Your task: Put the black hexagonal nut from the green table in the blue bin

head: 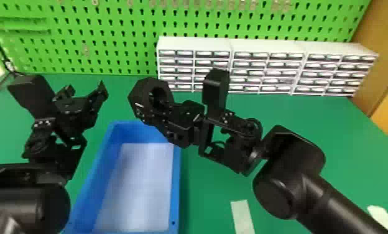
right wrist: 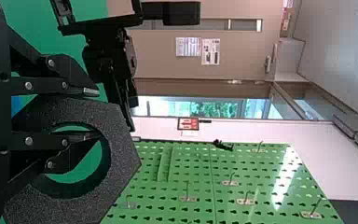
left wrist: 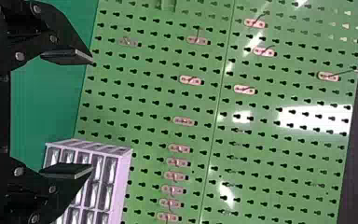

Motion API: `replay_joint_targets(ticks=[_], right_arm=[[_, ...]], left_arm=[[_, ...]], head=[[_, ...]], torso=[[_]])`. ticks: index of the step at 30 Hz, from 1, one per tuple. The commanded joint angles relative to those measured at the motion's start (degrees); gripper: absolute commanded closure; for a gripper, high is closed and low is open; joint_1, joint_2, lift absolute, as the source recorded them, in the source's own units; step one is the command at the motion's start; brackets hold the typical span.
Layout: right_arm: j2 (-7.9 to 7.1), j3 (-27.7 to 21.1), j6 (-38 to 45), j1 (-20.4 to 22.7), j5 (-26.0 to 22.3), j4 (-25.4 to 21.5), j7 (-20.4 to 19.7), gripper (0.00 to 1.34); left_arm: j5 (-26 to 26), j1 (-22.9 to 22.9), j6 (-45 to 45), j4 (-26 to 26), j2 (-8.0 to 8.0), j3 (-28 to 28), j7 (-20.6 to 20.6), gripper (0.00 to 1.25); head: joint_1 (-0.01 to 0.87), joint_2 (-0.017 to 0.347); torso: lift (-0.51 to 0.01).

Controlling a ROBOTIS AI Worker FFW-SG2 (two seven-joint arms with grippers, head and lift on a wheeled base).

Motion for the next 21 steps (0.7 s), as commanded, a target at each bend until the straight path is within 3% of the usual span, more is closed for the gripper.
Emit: replay_joint_targets(ticks=[1, 6, 9, 13, 21], right_arm=[[0.08, 0.7, 0.2, -0.2, -0.6, 0.2, 0.0, 0.95], [0.43, 0.6, 2.3, -0.4, -2.2, 0.3, 0.1, 0.91], [0.6, -0.4, 5.4, -0.2, -3.4, 0.4, 0.2, 0.69], [0.51, -1.1, 6.4, 0.2, -3.5, 0.4, 0.2, 0.49], [0.34, -1.1, 6.5, 0.1, -3.5, 0.4, 0.2, 0.45]], left_arm=[[0.0, -0.1, 0.0, 0.1, 0.0, -0.1, 0.3, 0.43], [0.0, -0.2, 0.0, 0.2, 0.0, -0.2, 0.4, 0.43], [0.2, -0.3, 0.0, 0.1, 0.0, -0.2, 0.4, 0.43], [0.2, -0.3, -0.1, 0.1, 0.0, -0.3, 0.4, 0.43], [0.2, -0.2, 0.0, 0.1, 0.0, -0.2, 0.4, 0.43]], head=[[0.692, 0.008], [0.692, 0.008], [0.692, 0.008], [0.692, 0.008], [0.692, 0.008]], torso=[[-0.097], [-0.097], [-0.097], [-0.097], [-0.097]])
